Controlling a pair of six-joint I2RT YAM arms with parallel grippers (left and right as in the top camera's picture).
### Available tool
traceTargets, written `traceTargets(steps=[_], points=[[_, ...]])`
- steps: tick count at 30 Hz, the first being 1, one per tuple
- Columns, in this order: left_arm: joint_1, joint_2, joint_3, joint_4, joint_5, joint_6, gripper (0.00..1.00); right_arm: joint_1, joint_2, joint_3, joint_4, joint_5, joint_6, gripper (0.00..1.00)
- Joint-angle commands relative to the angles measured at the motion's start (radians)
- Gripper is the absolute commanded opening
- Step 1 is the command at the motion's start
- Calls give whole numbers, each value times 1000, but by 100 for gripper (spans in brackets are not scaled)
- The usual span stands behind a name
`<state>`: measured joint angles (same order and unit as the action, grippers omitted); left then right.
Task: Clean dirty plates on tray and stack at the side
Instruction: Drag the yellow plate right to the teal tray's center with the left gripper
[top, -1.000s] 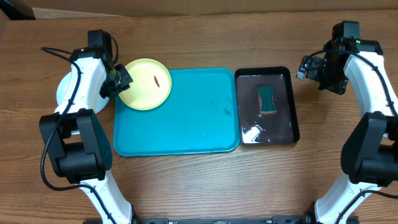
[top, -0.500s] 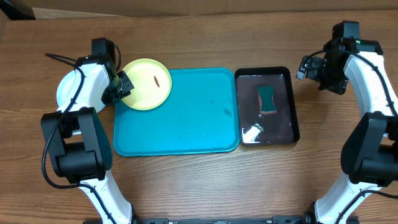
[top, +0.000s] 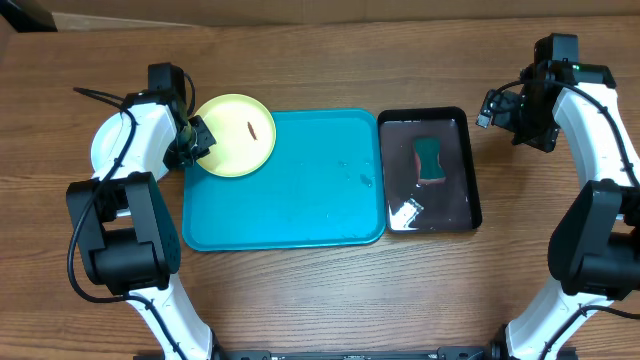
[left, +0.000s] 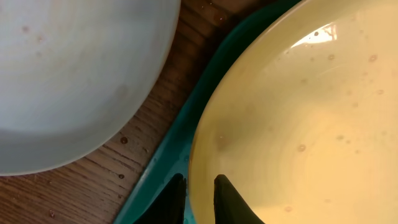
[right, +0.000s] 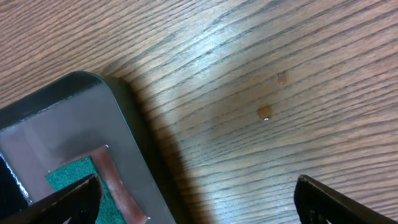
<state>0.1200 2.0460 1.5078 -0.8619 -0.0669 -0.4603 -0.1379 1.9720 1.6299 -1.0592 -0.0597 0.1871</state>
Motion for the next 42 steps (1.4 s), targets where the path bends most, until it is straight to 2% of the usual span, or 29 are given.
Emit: traceTargets(steps=[1,4,7,8,14,20,28,32,39,42], points=[[6,-12,-34,15,-25,8,18,-3,-16,10,3,7,7,100],[6,-12,-61,45,-26,8,18,-3,-16,10,3,6,7,100],[6,-13,-67,63,-21,8,5,-3,-16,10,3,7,7,100],[6,-13,-65,63,-14,8,4,-3,-16,10,3,6,7,100],[-10,-13,-65,18,98,15,4,-3,-16,10,3,6,7,100],[-63,-13,-65,-95,276,75,4,-3,-16,10,3,6,7,100],[-220,-13,-66,-200,269,82,4,-3,-16,10,3,6,7,100],[-282,-13,-66,-216,269,45,4,-3,-16,10,3,7,7,100],[-322,-13,-65,-232,235,-39,4,-3,-16,10,3,6,8,100],[-319,-13,-66,-229,235,-45,9,-3,-16,10,3,6,7,100]])
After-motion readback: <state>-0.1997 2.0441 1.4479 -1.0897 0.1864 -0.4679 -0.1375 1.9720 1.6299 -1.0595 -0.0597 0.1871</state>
